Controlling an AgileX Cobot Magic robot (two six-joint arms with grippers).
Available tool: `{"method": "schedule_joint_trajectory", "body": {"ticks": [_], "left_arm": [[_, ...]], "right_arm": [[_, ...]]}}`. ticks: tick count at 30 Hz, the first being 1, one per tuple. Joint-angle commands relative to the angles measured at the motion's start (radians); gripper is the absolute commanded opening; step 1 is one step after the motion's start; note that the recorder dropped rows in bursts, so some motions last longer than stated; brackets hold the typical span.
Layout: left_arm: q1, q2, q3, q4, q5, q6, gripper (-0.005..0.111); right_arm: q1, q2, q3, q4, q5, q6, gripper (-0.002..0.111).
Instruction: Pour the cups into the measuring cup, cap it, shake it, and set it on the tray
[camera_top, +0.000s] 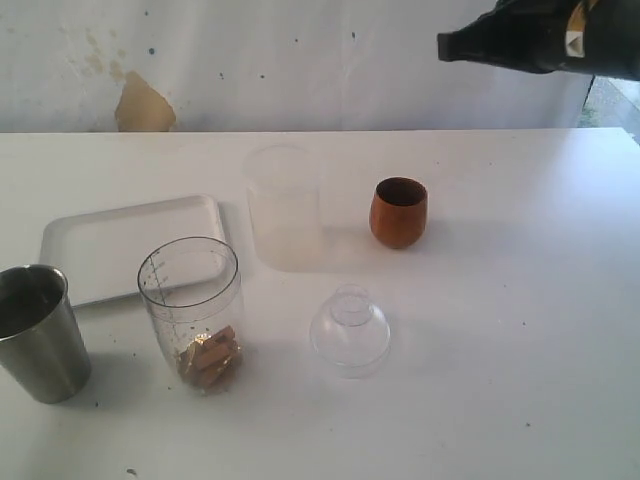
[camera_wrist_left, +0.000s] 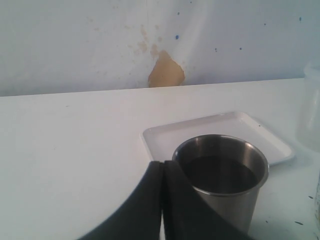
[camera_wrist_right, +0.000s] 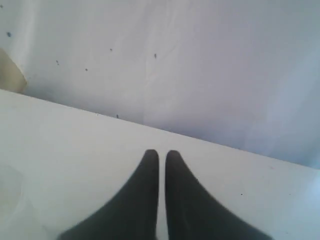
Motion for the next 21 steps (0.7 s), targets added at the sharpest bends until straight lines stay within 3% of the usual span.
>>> {"method": "schedule_joint_trajectory", "body": {"ticks": [1,9,21], "left_arm": [[0.002,-0.004,0.006,-0.002,0.001,-0.005,0.000],[0.002,-0.004,0.006,-0.002,0.001,-0.005,0.000],[0.002,-0.004,0.006,-0.002,0.001,-0.005,0.000]], "right_arm": [[0.041,-0.194,0.087,0.003,0.057,0.014,0.000],[0.121,-0.567,0.342,0.025,0.049,0.036,0.000],[0.129,-1.147,0.667,0.029,0.137,0.219,0.000]]}}
